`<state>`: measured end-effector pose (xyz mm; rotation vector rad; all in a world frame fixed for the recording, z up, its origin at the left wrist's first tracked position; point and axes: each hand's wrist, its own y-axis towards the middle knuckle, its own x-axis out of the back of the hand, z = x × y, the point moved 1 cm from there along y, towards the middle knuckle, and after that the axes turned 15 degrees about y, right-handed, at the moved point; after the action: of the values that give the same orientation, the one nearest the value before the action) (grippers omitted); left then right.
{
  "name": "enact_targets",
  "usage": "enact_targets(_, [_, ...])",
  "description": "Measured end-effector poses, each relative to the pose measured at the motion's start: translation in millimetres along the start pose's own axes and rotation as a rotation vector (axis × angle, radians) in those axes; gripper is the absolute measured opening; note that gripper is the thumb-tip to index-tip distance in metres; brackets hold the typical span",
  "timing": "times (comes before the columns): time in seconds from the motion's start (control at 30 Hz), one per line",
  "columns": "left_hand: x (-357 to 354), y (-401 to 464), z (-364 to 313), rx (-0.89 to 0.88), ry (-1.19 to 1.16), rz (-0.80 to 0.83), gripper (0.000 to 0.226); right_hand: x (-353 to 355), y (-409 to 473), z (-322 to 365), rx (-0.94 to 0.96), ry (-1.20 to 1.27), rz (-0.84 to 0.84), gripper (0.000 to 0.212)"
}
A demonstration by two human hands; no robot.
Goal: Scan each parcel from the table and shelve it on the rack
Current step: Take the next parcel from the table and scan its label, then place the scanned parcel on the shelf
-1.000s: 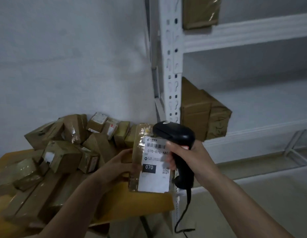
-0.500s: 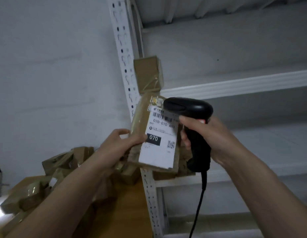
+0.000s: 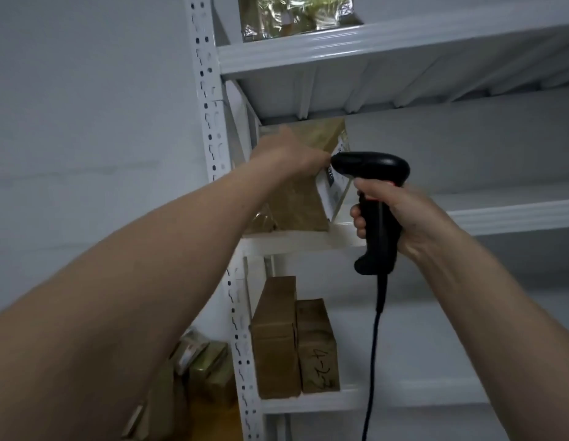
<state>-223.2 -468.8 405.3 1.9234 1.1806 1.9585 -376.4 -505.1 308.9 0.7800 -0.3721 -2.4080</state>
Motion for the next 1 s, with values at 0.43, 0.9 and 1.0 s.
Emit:
enact_targets(0.43, [-56, 46, -31, 0.113, 0.247, 0.032, 0.052, 23, 26, -21, -0.052, 0.027, -0.079, 0.017])
enact_targets(0.9, [-80, 26, -8, -0.333, 0.443, -0.177, 0.076, 32, 32, -32, -0.047, 0.051, -0.124, 0.019])
enact_targets(1.0, [-88, 31, -13, -0.284, 0.474, -0.214, 0.074, 27, 30, -34, -0.050, 0.032, -0.092, 0.019])
